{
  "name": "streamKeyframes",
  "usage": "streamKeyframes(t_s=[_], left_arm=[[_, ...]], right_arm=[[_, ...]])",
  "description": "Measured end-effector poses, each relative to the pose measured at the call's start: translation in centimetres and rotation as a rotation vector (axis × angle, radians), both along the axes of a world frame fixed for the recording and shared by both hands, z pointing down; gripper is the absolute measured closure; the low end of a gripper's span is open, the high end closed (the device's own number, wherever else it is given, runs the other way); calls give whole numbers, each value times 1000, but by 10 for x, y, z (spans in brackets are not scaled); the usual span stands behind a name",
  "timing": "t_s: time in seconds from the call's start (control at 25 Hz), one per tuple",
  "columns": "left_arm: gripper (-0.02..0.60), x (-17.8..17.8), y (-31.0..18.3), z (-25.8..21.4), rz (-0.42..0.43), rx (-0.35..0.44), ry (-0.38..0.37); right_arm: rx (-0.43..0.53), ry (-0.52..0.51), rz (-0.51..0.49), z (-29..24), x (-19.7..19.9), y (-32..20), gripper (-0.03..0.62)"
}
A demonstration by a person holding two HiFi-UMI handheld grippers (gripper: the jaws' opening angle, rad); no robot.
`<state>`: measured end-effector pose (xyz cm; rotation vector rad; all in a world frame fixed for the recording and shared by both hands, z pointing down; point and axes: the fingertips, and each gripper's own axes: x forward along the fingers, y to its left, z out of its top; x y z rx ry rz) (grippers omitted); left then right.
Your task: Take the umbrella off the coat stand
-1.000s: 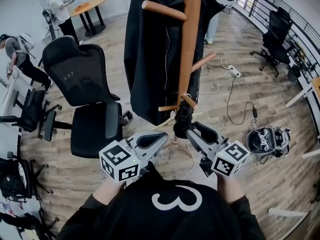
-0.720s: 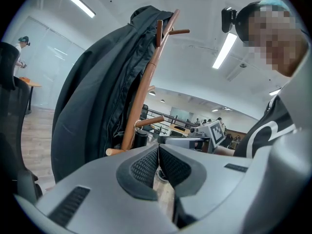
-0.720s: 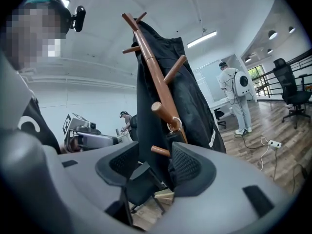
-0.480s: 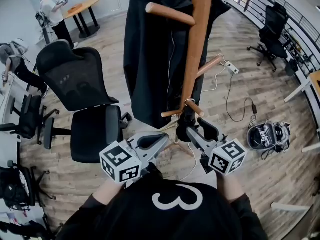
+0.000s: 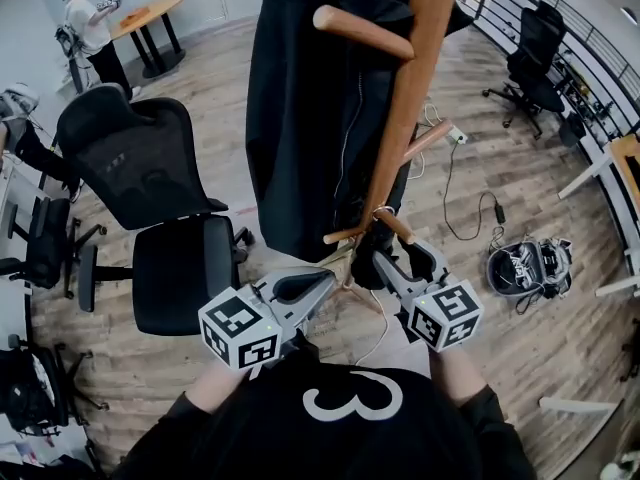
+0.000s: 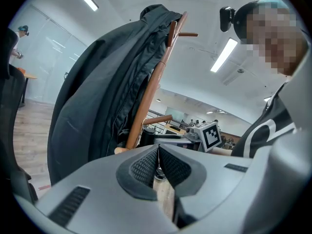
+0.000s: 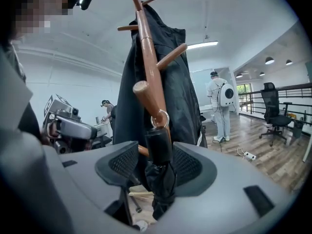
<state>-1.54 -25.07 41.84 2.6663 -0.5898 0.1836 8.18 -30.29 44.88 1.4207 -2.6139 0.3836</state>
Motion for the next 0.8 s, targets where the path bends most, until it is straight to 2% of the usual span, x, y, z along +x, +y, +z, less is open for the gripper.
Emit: streamKeyframes(t_s=[0.32,0.8], left_arm=[[565,-3,-13,6,-4,-17,32],[565,-8,-23,18,-34,-46,45]], right_arm=[[15,77,19,7,-4,-13,381],[15,86,28,15,-6,-22,385]])
